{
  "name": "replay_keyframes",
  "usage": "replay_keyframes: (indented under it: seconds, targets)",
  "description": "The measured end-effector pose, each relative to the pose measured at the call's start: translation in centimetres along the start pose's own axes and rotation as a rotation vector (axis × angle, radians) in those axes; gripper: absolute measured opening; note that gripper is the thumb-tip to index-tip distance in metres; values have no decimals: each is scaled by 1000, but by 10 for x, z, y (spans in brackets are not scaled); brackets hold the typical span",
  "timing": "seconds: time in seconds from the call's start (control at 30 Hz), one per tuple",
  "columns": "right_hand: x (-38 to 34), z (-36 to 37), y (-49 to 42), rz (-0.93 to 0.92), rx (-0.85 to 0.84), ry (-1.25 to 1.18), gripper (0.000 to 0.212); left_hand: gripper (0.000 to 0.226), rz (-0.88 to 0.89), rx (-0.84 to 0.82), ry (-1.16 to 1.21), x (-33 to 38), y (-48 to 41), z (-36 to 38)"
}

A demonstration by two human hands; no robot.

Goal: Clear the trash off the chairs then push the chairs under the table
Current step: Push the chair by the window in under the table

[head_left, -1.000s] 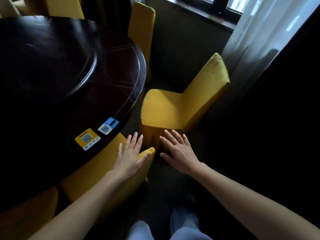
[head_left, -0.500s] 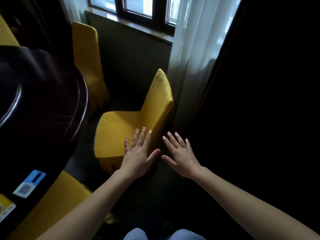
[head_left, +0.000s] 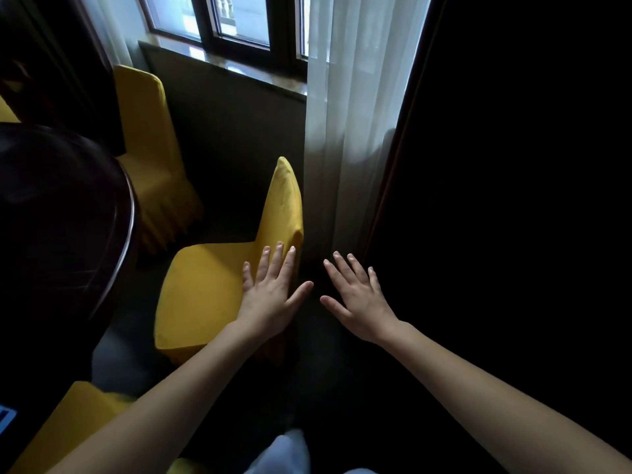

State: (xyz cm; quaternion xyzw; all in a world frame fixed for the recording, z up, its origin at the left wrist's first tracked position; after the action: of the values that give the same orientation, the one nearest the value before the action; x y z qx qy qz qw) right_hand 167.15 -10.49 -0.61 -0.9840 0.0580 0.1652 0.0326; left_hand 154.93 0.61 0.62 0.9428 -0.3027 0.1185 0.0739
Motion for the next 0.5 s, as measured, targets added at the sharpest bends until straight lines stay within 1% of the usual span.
replay_keyframes:
  seconds: [0.2, 0.37, 0.5]
  targets:
    - [37, -10, -40, -29, -14, 33, 71, 84, 0, -9, 15, 20, -60, 3]
    - [83, -29, -101, -21, -11, 28, 68, 80, -11, -7, 46, 28, -127, 2]
    - [117, -42, -157, -51, -38, 61, 67, 79, -47, 13, 88, 32, -197, -2]
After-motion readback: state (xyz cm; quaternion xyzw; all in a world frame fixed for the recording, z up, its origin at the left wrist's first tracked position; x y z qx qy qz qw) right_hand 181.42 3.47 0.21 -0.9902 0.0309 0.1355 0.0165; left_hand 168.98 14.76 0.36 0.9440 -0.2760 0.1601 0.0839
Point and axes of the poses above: each hand's wrist, its own y-axis away from the middle knuckle, its own z-axis out of the palm, x = y × z, the point moved 6 cm from there along -y, towards the middle knuckle, and after that the axes turned 13 degrees about -z, right-handed, at the moved point
